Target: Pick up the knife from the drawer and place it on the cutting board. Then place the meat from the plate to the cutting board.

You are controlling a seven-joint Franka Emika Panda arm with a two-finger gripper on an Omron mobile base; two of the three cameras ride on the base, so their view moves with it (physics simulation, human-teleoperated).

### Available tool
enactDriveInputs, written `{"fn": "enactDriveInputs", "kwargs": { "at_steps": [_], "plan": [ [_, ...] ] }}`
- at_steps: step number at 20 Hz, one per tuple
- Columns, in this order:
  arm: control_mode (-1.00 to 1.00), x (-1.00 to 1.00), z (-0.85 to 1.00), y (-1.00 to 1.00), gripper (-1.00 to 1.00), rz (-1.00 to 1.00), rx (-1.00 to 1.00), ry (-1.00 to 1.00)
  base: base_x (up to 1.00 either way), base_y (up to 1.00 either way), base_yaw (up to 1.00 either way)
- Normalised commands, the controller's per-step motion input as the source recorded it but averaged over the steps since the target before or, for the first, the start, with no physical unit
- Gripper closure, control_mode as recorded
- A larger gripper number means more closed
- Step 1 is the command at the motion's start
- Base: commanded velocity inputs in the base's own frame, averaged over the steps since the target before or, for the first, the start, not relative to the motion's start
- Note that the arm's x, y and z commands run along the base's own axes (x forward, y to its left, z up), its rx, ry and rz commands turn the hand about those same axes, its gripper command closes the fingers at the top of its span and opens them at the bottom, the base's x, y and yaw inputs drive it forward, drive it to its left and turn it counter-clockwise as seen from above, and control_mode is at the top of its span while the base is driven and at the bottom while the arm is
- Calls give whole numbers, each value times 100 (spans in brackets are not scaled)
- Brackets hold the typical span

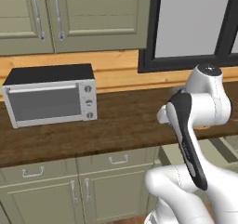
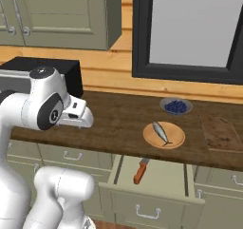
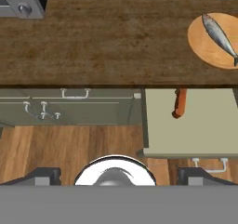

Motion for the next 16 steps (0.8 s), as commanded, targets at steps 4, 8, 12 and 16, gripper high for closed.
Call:
{"fn": "enactDriveInputs", "kwargs": {
  "at_steps": [4,8,12,16],
  "plan": [
    [100,0,0,0,-100,0,0,0,-29,-43,0],
    [100,0,0,0,-100,0,0,0,-10,-81,0],
    [100,0,0,0,-100,0,0,0,-32,-49,0],
    [100,0,0,0,-100,0,0,0,-55,-4,0]
  ]
}}
